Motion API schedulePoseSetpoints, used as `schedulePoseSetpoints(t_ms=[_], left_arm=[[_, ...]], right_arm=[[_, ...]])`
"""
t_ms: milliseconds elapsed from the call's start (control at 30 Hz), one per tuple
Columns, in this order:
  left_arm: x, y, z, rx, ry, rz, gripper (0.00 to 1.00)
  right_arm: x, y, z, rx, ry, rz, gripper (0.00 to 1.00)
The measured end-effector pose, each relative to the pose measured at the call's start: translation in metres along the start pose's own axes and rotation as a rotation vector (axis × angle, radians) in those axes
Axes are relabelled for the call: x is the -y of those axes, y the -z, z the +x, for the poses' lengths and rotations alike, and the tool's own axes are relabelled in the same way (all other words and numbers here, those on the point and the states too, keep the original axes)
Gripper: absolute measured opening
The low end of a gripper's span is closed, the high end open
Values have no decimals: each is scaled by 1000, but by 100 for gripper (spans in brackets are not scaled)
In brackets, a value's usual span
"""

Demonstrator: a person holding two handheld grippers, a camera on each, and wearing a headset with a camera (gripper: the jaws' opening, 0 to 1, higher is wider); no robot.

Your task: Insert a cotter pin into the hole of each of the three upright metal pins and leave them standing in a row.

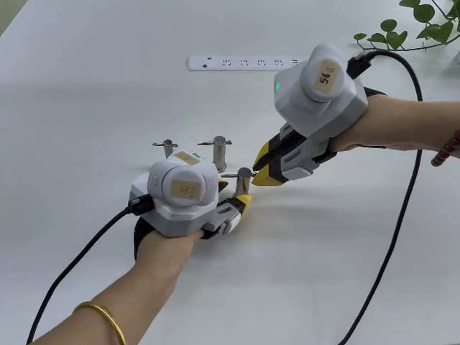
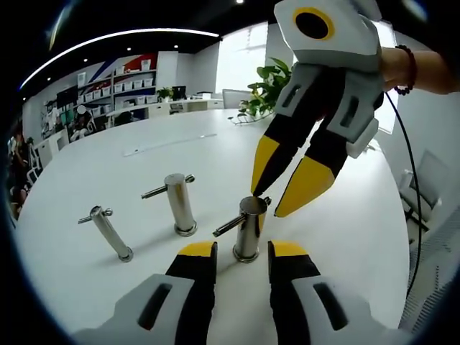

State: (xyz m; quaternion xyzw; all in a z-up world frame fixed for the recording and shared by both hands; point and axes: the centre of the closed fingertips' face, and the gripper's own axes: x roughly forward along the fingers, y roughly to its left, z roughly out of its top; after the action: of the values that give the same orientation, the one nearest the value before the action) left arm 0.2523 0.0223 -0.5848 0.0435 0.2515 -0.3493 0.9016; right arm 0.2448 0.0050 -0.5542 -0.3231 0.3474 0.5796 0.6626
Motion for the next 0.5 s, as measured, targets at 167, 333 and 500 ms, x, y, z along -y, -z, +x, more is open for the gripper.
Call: schedulePoseSetpoints(t_ms=[167,333,500], left_arm=[[1,-2,-10,10,12,8,34],[3,-2,-19,7,27,18,40],[1,-4,-27,15,31,14,46]], right_arm=[[0,-4,0,13,-1,12,14],[0,-9,3,32,1,25,16],[-2,-11,6,50,0,54,16]])
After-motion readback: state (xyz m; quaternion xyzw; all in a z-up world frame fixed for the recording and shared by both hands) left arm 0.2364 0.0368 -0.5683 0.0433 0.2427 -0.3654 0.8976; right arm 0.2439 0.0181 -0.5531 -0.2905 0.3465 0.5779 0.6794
